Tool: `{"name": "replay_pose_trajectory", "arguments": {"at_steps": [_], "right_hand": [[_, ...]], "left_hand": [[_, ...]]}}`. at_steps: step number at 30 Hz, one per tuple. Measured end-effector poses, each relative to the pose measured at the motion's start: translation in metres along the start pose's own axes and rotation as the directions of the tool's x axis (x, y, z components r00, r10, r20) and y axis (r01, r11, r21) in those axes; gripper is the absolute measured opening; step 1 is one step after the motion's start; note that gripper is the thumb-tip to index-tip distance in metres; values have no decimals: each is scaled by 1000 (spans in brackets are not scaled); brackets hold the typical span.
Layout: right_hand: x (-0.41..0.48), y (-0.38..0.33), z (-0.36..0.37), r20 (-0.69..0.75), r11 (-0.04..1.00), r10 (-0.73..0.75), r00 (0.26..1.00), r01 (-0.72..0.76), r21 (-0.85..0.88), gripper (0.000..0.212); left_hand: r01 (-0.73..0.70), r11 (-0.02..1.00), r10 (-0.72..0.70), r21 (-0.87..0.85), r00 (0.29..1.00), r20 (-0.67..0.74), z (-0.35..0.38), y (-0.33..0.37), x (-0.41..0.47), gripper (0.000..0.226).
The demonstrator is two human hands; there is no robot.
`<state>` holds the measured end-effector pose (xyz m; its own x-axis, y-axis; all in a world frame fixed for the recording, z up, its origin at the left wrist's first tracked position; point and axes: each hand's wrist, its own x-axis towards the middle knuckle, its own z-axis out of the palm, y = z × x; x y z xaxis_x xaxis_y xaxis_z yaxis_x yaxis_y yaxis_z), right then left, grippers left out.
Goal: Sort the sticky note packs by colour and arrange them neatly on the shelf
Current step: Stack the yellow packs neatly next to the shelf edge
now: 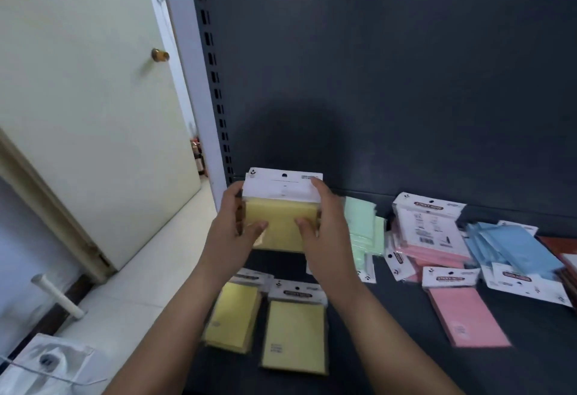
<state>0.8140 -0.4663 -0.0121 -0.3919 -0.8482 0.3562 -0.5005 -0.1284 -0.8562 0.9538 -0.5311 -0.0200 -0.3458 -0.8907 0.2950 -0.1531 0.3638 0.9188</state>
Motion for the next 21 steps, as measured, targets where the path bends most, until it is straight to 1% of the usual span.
{"name": "replay_pose_trajectory", "arguments": {"at_steps": [4, 8, 11, 14, 17, 21], "right_hand": [[22, 13, 41, -24, 993, 117, 993, -117, -31, 63], [28, 30, 62, -59, 977, 174, 983, -179, -112, 64], [32, 34, 70, -64, 968, 194, 979, -202, -151, 62], [35, 40, 76, -108, 962, 258, 960, -265, -60, 61], [33, 46, 78, -127, 940, 297, 946, -313, -133, 64], [35, 45, 79, -137, 948, 287, 948, -301, -101, 65]], "left_hand": [[48, 996, -50, 78, 999, 22, -13, -38, 27, 59], [86, 996, -88, 40, 994, 60, -7, -70, 41, 56], [100, 995, -100, 18, 994, 37, -2, -84, 47, 58], [114, 993, -114, 9, 993, 18, 3, -97, 47, 62], [95, 995, -95, 3, 995, 9, 5, -105, 44, 61], [31, 999, -32, -4, 999, -41, 6, -103, 46, 66]]}}
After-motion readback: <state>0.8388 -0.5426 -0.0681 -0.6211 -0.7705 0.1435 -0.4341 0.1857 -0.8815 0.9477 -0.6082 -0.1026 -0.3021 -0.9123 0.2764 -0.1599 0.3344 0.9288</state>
